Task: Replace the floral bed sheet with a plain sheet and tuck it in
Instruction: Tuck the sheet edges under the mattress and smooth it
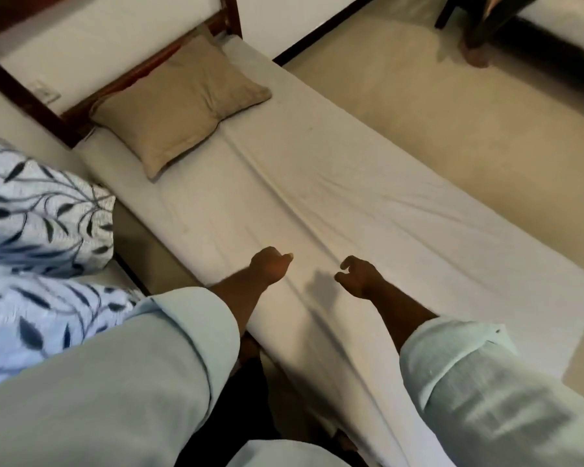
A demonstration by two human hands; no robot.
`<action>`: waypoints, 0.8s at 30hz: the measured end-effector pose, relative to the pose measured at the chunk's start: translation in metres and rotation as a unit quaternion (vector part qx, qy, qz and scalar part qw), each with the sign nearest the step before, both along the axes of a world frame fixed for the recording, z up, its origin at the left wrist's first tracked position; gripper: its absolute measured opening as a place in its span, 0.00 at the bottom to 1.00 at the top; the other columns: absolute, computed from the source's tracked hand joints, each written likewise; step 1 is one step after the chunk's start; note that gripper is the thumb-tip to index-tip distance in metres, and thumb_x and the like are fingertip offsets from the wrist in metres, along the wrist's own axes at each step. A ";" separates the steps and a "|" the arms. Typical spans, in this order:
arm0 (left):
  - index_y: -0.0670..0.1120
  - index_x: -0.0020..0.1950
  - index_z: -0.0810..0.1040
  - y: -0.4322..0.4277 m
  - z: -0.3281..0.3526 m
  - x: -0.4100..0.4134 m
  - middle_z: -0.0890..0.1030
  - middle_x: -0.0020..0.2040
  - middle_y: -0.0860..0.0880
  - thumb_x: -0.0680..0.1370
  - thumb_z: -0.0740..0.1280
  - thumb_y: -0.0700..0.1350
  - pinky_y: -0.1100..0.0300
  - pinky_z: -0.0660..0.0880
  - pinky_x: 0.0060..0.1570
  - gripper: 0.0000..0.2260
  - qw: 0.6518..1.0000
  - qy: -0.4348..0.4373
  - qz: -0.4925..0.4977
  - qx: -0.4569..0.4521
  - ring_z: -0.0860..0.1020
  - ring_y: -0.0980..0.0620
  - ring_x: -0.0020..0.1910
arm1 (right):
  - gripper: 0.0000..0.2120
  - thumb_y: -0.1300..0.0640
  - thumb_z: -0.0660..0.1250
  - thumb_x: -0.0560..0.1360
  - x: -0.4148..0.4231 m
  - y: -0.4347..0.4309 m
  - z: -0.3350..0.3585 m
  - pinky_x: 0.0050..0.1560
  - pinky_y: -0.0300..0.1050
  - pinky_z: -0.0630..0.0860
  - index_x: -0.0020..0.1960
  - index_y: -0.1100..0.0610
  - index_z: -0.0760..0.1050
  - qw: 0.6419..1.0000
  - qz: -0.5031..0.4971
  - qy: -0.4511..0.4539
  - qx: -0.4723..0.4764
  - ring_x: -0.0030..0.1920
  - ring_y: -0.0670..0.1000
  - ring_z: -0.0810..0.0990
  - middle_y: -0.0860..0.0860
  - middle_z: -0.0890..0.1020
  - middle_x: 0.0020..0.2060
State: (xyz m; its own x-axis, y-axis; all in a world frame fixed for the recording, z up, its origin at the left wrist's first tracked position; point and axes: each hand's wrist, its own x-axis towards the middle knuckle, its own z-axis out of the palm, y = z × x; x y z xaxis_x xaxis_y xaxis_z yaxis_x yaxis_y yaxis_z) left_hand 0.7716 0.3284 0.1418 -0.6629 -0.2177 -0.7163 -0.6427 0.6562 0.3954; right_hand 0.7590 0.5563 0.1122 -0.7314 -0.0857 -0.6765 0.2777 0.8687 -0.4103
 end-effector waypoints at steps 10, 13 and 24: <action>0.38 0.66 0.77 -0.154 -0.016 -0.072 0.78 0.66 0.39 0.82 0.62 0.58 0.53 0.70 0.65 0.25 0.999 -0.020 0.017 -0.019 0.75 0.39 0.67 | 0.18 0.49 0.67 0.79 -0.058 -0.156 -0.017 0.59 0.46 0.72 0.65 0.56 0.74 0.999 0.000 -0.024 -0.029 0.62 0.57 0.78 0.58 0.82 0.58; 0.38 0.66 0.77 -0.188 -0.018 -0.080 0.78 0.66 0.38 0.82 0.61 0.58 0.53 0.71 0.66 0.25 0.999 -0.026 0.032 -0.024 0.74 0.38 0.67 | 0.18 0.48 0.66 0.79 -0.068 -0.180 -0.023 0.61 0.48 0.72 0.66 0.55 0.73 0.999 0.024 -0.029 -0.021 0.64 0.58 0.76 0.57 0.80 0.60; 0.37 0.65 0.76 -0.238 -0.022 -0.087 0.78 0.66 0.38 0.83 0.61 0.58 0.50 0.71 0.67 0.25 0.999 -0.022 0.042 -0.018 0.75 0.38 0.66 | 0.18 0.49 0.66 0.79 -0.096 -0.228 -0.027 0.62 0.48 0.73 0.66 0.56 0.73 0.996 0.075 -0.037 -0.020 0.64 0.58 0.76 0.57 0.80 0.60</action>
